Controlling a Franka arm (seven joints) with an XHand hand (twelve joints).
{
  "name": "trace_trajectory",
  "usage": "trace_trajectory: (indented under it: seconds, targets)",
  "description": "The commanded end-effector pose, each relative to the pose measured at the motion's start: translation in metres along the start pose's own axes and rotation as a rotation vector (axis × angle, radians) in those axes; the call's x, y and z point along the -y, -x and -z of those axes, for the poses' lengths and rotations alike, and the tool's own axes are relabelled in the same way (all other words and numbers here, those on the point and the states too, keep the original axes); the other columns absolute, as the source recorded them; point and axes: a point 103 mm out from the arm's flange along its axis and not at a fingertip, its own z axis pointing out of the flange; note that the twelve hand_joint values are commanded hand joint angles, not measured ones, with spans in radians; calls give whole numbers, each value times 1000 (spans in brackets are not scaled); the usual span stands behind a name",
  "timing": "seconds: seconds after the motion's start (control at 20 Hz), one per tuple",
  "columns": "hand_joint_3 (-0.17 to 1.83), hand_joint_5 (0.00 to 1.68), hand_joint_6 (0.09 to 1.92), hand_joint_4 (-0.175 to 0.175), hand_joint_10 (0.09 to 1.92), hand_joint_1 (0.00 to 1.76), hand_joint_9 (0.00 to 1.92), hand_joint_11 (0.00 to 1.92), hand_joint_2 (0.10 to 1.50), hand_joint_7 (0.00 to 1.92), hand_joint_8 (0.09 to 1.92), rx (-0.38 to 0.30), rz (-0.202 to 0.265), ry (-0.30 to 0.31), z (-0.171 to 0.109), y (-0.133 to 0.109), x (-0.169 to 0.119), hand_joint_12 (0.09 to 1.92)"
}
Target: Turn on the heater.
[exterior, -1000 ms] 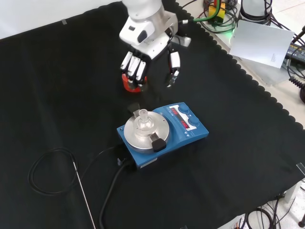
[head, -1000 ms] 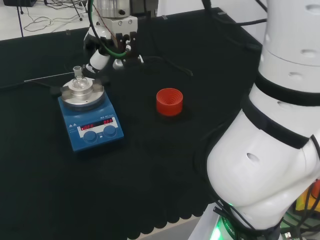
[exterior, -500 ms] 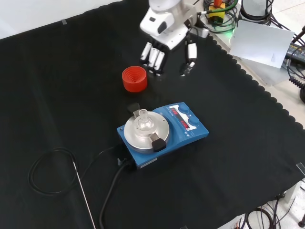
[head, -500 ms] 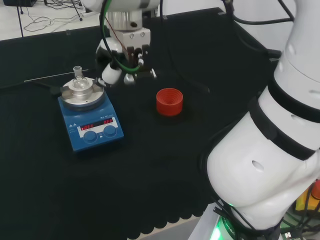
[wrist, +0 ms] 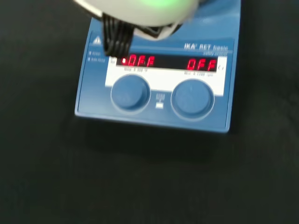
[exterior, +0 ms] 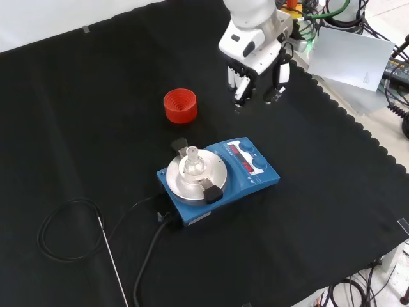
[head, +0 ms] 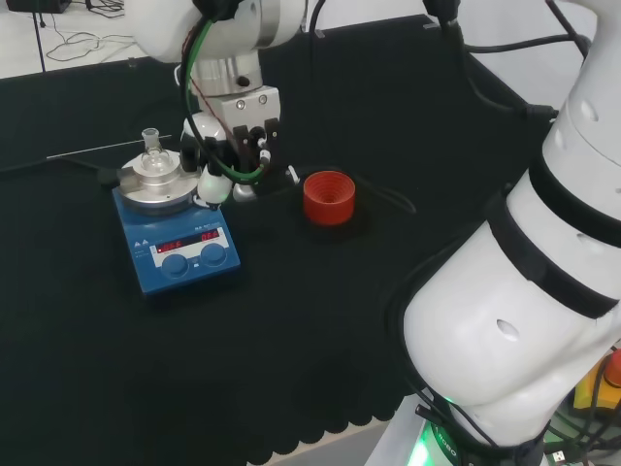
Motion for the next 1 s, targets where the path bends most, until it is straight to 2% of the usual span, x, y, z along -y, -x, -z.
trace_trajectory:
  seconds: [0.05,0.2,0.45,0.7,0.85,1.0]
  targets:
    - [761,518,740,-147,1114,1153,1440,1376,665,1260,1170,25,15,-86,-14,-11,6,999]
    - [803,523,775,-138,1252,1208,1495,1322,677,1337,1281,42,23,-131,-22,-14,7,1104]
    - [914,394,841,-99,1378,1326,1561,1210,684,1391,1434,60,44,-202,-34,-23,10,1297]
    - [957,321,834,-77,1400,1352,1573,1194,678,1405,1460,64,51,-260,-46,-25,10,1337]
    - [975,290,821,-67,1406,1360,1575,1187,673,1407,1467,54,66,-261,-52,-27,11,1352]
    - [984,263,805,-52,1409,1364,1577,1182,672,1409,1470,56,81,-292,-58,-29,9,1357]
